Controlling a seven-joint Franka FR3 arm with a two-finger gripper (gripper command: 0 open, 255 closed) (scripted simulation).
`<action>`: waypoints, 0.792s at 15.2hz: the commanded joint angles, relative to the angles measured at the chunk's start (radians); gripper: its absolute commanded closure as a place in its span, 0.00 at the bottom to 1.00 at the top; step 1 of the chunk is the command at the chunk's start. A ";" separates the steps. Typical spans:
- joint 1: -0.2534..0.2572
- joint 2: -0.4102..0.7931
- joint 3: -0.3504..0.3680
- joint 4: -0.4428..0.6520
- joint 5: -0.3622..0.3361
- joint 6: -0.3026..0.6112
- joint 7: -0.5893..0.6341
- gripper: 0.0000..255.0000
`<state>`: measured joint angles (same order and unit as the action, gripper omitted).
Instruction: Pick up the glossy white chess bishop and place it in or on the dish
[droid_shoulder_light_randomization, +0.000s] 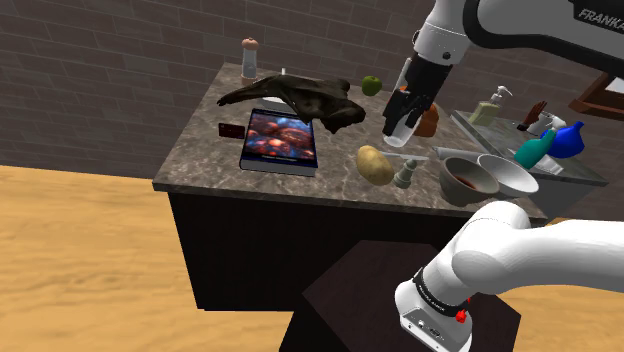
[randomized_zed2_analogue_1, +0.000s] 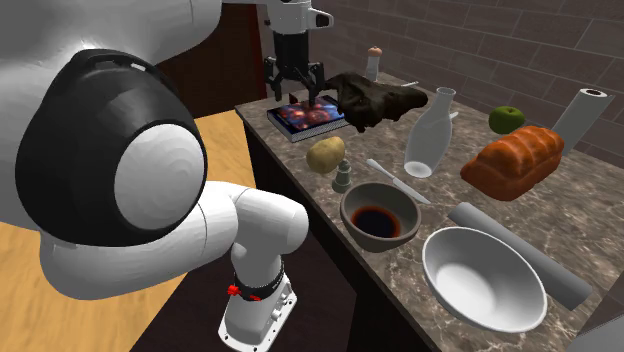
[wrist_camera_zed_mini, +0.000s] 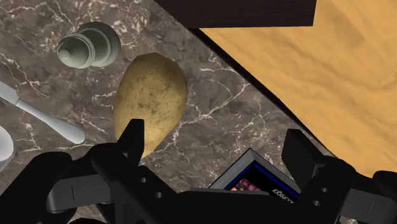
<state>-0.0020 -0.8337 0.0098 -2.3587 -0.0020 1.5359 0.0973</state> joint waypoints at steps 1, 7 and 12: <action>0.000 0.000 0.000 0.000 0.000 0.000 0.000 0.00; -0.038 0.016 -0.126 -0.093 -0.081 0.037 -0.135 0.00; -0.075 0.063 -0.234 -0.144 -0.159 0.080 -0.246 0.00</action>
<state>-0.0719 -0.7746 -0.2086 -2.4806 -0.1487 1.6018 -0.1327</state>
